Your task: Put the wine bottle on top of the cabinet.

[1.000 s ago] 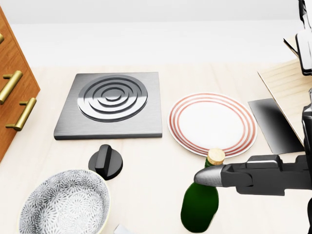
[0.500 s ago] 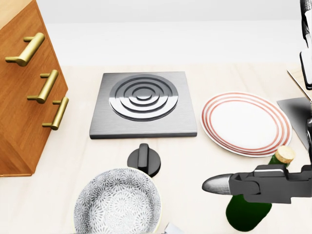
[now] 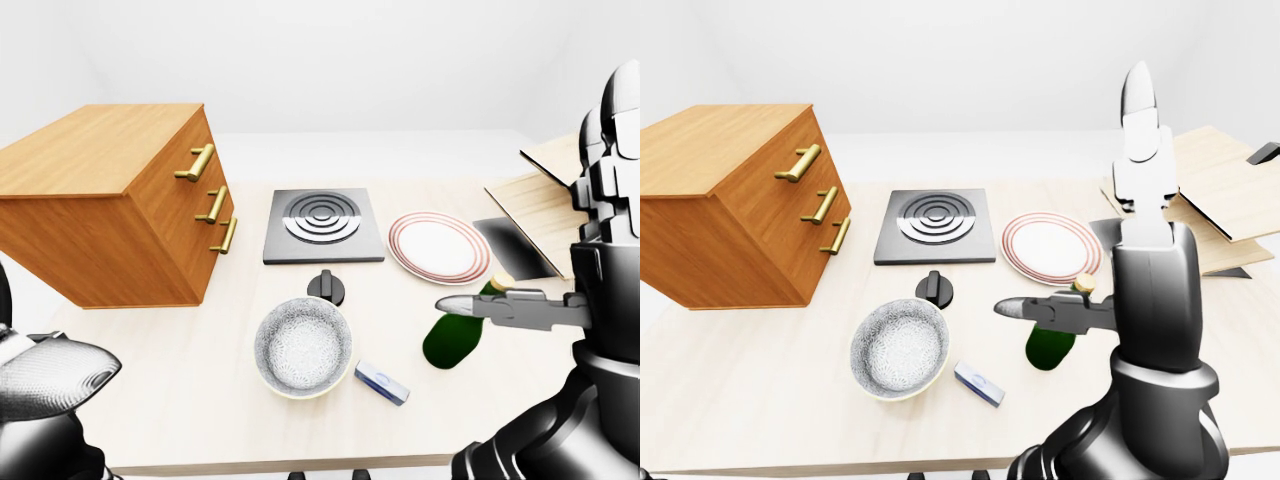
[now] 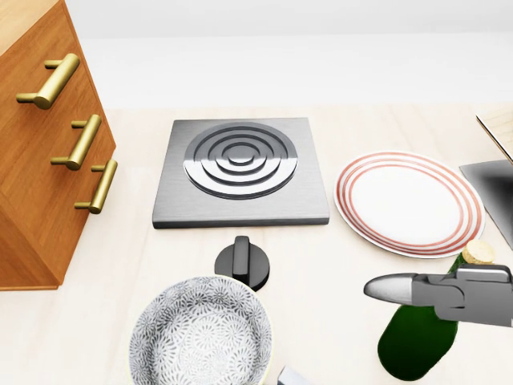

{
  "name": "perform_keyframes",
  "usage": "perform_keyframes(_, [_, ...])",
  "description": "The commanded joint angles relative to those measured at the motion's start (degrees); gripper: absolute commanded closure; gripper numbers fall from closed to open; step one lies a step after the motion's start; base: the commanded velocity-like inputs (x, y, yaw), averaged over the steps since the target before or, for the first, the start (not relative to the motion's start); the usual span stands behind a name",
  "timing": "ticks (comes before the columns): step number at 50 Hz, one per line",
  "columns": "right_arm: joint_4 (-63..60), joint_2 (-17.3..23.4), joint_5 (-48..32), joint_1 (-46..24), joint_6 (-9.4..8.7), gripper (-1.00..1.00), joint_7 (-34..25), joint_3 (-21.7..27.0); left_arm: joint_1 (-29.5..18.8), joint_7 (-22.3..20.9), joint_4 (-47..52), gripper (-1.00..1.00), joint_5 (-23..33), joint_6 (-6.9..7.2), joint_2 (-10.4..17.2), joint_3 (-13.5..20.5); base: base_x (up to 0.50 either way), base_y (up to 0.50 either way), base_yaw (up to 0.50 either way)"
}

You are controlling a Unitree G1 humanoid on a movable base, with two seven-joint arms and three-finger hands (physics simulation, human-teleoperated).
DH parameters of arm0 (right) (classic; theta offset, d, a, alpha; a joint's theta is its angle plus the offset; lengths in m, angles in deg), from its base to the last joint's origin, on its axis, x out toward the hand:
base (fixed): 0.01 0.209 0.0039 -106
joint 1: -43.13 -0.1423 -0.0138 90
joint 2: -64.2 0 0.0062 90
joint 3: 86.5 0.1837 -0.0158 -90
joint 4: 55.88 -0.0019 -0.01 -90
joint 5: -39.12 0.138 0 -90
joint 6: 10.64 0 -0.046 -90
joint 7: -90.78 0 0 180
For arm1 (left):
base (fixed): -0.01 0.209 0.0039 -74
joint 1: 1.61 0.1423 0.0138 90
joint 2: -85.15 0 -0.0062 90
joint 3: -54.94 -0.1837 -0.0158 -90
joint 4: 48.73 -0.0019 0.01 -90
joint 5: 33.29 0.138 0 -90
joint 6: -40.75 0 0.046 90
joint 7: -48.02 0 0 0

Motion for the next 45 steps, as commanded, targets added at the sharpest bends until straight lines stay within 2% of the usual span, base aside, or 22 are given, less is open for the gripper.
perform_keyframes(1, [0.0, -0.6, -0.8, -4.1, 0.00, -1.00, 0.0, 9.0, 0.5, -1.5, 0.0, -1.00, 2.4, 0.00, -1.1, -1.1, 0.00, 0.00, 0.00])
perform_keyframes(6, [0.0, 1.6, 1.2, -7.4, 0.00, -1.00, 0.0, 18.8, 0.4, -3.0, -0.3, -1.00, 3.8, 0.00, -2.3, -0.7, 0.00, 0.00, 0.00])
perform_keyframes(10, [0.0, 2.7, 6.0, -5.4, 0.00, -1.00, 0.0, 23.2, 0.8, -2.3, 0.0, -1.00, 3.0, 0.00, -1.8, -0.7, 0.00, 0.00, 0.00])
perform_keyframes(13, [0.0, 4.1, 12.6, -1.1, 0.00, -1.00, 0.0, 25.6, 1.0, -1.9, 0.0, -1.00, 2.5, 0.00, -1.5, -0.7, 0.00, 0.00, 0.00])
perform_keyframes(15, [0.0, 6.5, 18.1, 2.2, 0.00, -1.00, 0.0, 26.6, 0.6, -1.7, 0.0, -1.00, 2.3, 0.00, -1.4, -0.6, 0.00, 0.00, 0.00])
perform_keyframes(18, [0.0, 11.0, 30.6, 12.7, 0.00, -1.00, 0.0, 24.9, 0.6, -1.5, 0.0, -1.00, 2.4, 0.00, -1.4, -1.0, 0.00, 0.00, 0.00])
perform_keyframes(19, [0.0, 14.5, 38.0, 18.5, 0.00, -1.00, 3.7, 23.1, 0.4, -1.4, 0.0, -1.00, 2.4, 0.00, -1.4, -1.0, 0.00, 0.00, 0.00])
perform_keyframes(20, [0.1, 20.2, 48.0, 26.0, 0.00, -1.00, 13.3, 21.1, 0.3, -1.4, 0.0, -1.00, 2.5, 0.00, -1.4, -1.1, 0.00, 0.00, 0.00])
perform_keyframes(22, [0.1, 37.3, 70.0, 41.7, 0.00, -1.00, 37.1, 17.1, 0.3, -1.3, 0.0, -1.00, 2.7, 0.00, -1.5, -1.5, 0.00, 0.00, 0.00])
perform_keyframes(23, [0.0, 44.0, 76.0, 46.8, 0.00, -1.00, 45.1, 15.8, 0.3, -1.2, 0.0, -1.00, 2.7, 0.00, -1.5, -1.6, 0.00, 0.00, 0.00])
perform_keyframes(24, [0.0, 47.7, 78.4, 49.8, 0.00, -1.00, 49.4, 14.5, -0.8, -0.2, 0.0, -1.00, 1.4, 0.00, -0.8, -1.1, 0.00, 0.00, 0.00])
perform_keyframes(25, [0.0, 49.4, 79.2, 51.4, 0.00, -1.00, 51.6, 13.5, -1.6, 0.8, 0.0, -1.00, 0.0, 0.00, -0.1, -0.7, 0.00, 0.00, 0.00])
perform_keyframes(27, [0.0, 48.8, 77.9, 52.8, 0.00, -1.00, 52.1, 11.7, 0.5, -0.4, 0.0, -1.00, 1.8, 0.00, -0.8, -1.8, 0.00, 0.00, 0.00])
perform_keyframes(32, [0.0, 43.1, 73.7, 52.1, 0.00, -1.00, 48.1, 10.2, 1.7, -2.7, 0.0, -1.00, 4.3, 0.00, -2.3, -2.1, 0.00, 0.00, 0.00])
perform_keyframes(39, [0.0, 34.5, 68.3, 50.0, 0.00, -1.00, 40.8, 10.5, 1.5, -2.2, 0.0, -1.00, 3.1, 0.00, -1.6, -1.3, 0.00, 0.00, 0.00])
perform_keyframes(41, [0.0, 32.7, 66.9, 49.2, 0.00, -1.00, 39.0, 10.8, 0.6, -1.2, 0.0, -1.00, 1.8, 0.00, -0.9, -0.8, 0.00, 0.00, 0.00])
perform_keyframes(45, [0.0, 29.5, 64.6, 47.5, 0.00, -1.00, 35.9, 11.5, 1.8, -1.9, 0.0, -1.00, 3.0, 0.00, -1.5, -1.6, 0.00, 0.00, 0.00])
